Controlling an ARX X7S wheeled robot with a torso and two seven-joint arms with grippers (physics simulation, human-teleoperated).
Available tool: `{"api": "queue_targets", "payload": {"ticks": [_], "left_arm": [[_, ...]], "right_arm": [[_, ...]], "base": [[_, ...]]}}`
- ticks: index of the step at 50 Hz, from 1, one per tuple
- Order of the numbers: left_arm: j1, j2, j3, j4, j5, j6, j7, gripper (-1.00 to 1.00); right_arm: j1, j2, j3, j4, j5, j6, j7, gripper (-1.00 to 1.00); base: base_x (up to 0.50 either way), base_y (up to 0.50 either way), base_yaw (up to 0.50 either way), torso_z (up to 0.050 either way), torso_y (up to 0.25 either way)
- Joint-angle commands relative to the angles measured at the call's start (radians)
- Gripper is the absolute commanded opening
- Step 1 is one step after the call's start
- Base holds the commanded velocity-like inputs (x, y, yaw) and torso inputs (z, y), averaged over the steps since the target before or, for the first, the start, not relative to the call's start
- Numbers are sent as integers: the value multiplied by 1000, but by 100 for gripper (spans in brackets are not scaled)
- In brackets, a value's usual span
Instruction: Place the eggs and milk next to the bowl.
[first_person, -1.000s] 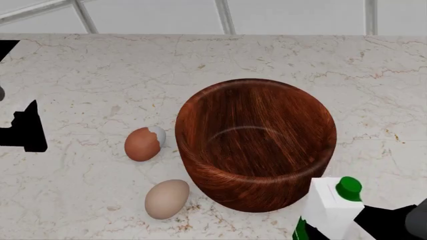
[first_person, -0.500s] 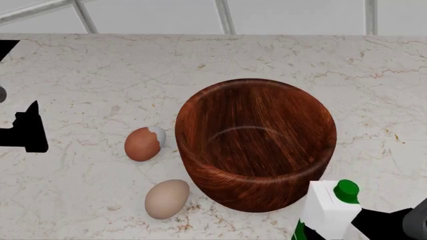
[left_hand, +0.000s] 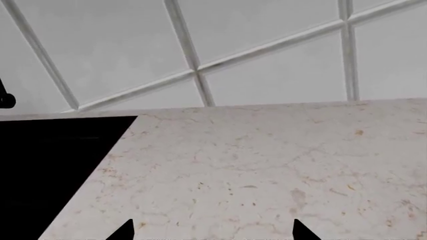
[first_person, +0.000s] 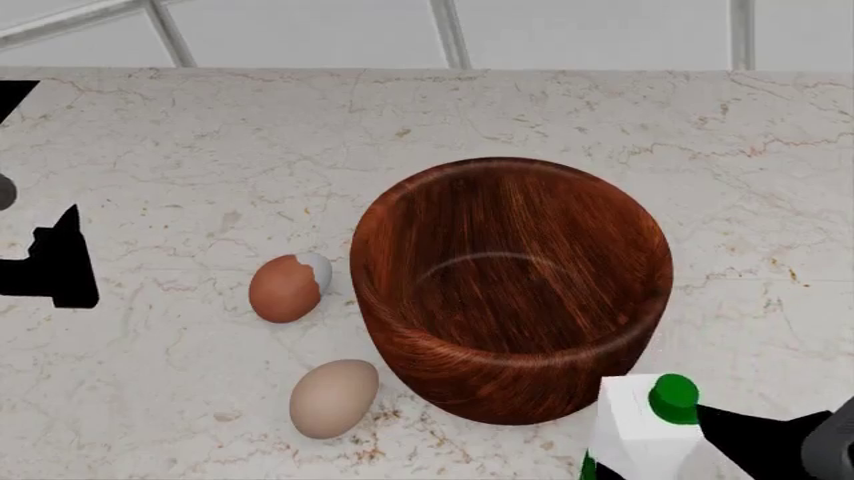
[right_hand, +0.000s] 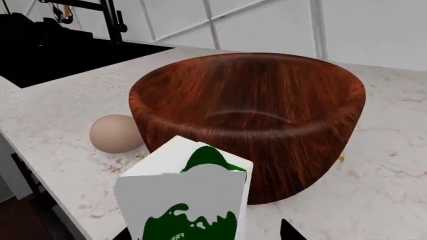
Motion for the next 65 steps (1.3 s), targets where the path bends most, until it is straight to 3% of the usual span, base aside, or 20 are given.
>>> {"api": "queue_targets", "payload": {"ticks": [1, 65], "left_arm": [[4, 0, 6, -12, 17, 25, -2, 100], [3, -7, -1, -10, -2, 34, -8, 100]], "right_arm": [[5, 0, -10, 4, -16, 7, -4, 100], [62, 101, 61, -151, 96, 109, 69, 100]], "base": [[0, 0, 0, 0, 0], [0, 0, 0, 0, 0]]}}
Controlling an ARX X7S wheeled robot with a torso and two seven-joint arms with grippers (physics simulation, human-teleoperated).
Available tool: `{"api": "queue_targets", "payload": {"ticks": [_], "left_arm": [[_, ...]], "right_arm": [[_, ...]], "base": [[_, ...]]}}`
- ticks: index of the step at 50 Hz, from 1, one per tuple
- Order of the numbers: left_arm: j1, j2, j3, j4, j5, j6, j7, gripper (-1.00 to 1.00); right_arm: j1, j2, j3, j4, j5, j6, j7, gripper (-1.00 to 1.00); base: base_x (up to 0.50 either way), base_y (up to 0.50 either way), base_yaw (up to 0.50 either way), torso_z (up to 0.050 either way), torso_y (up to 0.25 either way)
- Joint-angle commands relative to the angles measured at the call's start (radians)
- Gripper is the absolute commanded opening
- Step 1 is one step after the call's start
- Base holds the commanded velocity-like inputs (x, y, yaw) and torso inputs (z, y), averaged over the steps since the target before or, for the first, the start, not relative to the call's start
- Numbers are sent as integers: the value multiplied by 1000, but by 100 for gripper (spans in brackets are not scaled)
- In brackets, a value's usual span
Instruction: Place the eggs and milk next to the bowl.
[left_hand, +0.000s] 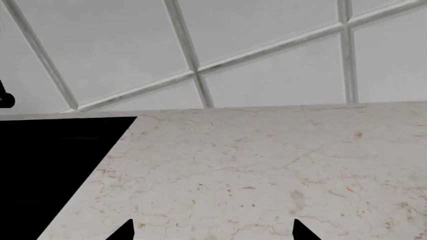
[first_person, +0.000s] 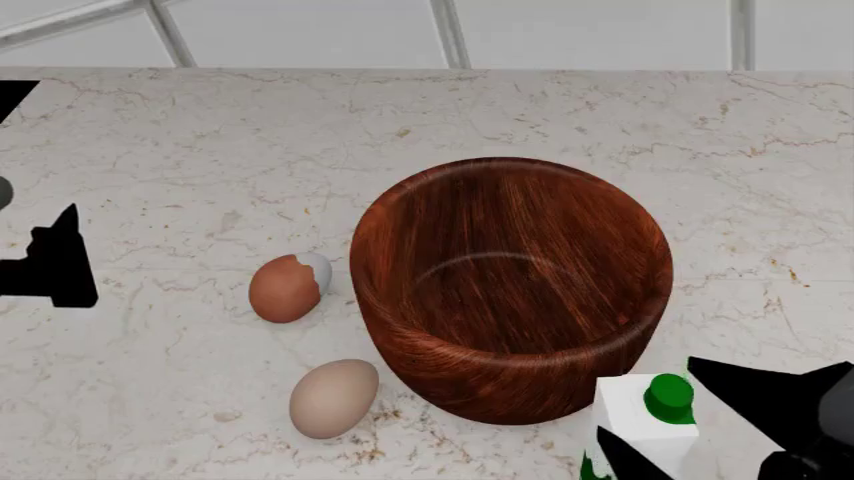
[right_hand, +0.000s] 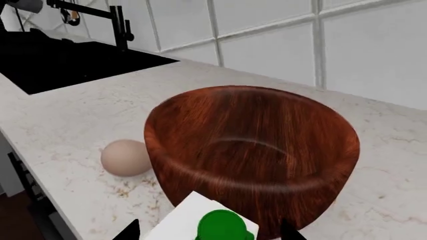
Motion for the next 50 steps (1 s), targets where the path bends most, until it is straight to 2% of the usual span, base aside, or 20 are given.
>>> {"api": "queue_targets", "payload": {"ticks": [1, 24, 37, 50], "left_arm": [[-1, -2, -1, -7, 13, 21, -3, 100], [-7, -39, -33, 63, -20, -30, -8, 100], [1, -107, -88, 249, -113, -181, -1, 100], [12, -160, -153, 390, -200, -305, -3, 100]], "right_arm": [[25, 26, 19, -32, 28, 30, 15, 100], [115, 118, 122, -121, 164, 129, 122, 100], [115, 183, 330, -162, 290, 197, 295, 100], [45, 200, 520, -203, 367, 271, 365, 100]], "base": [[0, 0, 0, 0, 0], [0, 0, 0, 0, 0], [0, 0, 0, 0, 0], [0, 0, 0, 0, 0]]}}
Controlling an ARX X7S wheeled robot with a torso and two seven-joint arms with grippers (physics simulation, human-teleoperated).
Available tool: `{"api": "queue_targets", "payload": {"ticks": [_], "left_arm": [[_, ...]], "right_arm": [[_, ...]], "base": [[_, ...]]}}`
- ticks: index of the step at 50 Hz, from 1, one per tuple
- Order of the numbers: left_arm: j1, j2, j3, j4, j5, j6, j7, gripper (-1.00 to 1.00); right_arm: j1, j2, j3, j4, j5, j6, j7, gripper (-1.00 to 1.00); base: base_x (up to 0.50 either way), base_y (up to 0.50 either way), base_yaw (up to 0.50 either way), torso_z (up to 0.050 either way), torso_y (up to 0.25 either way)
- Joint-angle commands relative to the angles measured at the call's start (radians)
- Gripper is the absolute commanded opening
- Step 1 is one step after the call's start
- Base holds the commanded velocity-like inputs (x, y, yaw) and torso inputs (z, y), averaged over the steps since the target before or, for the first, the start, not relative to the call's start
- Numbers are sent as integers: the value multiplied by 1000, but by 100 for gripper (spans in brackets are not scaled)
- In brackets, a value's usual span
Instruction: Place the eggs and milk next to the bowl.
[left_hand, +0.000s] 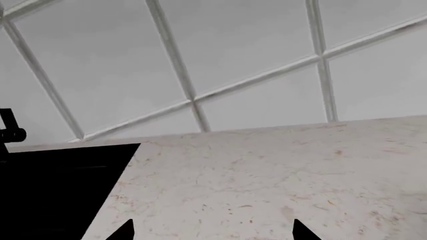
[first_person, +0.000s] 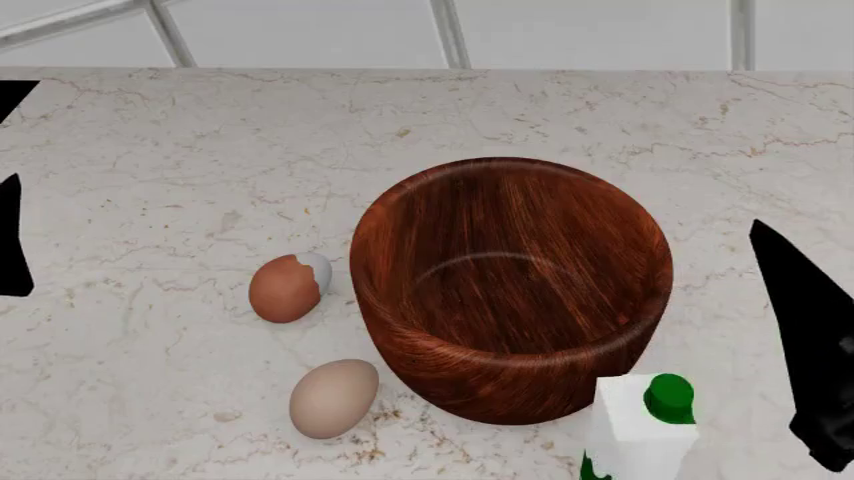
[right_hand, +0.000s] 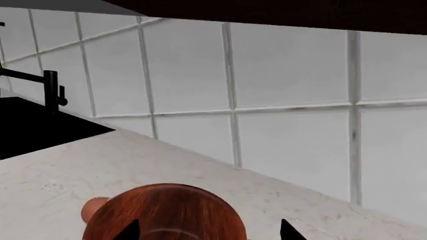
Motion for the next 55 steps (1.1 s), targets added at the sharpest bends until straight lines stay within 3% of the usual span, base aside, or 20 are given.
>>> {"api": "queue_targets", "payload": {"ticks": [1, 17, 37, 44, 52, 55], "left_arm": [[12, -45, -47, 106, -48, -73, -1, 100], [55, -134, -213, 294, -187, -253, -9, 100], [154, -168, -543, 491, -397, -446, -16, 100], [220, -175, -756, 560, -574, -513, -38, 100], [380, -215, -994, 597, -920, -501, -195, 100], [445, -210, -1065, 622, -939, -484, -162, 100]], "right_arm": [[-48, 19, 166, -33, 64, 72, 72, 100], [-223, -60, 518, -91, 54, 224, 127, 100], [-360, -174, 927, -168, 72, 411, 183, 100], [-388, -223, 1051, -191, 66, 441, 202, 100], [-460, -337, 1193, -243, 37, 449, 131, 100], [-485, -386, 1243, -248, 15, 437, 89, 100]], "base": [[0, 0, 0, 0, 0], [0, 0, 0, 0, 0], [0, 0, 0, 0, 0], [0, 0, 0, 0, 0], [0, 0, 0, 0, 0], [-3, 0, 0, 0, 0]]}}
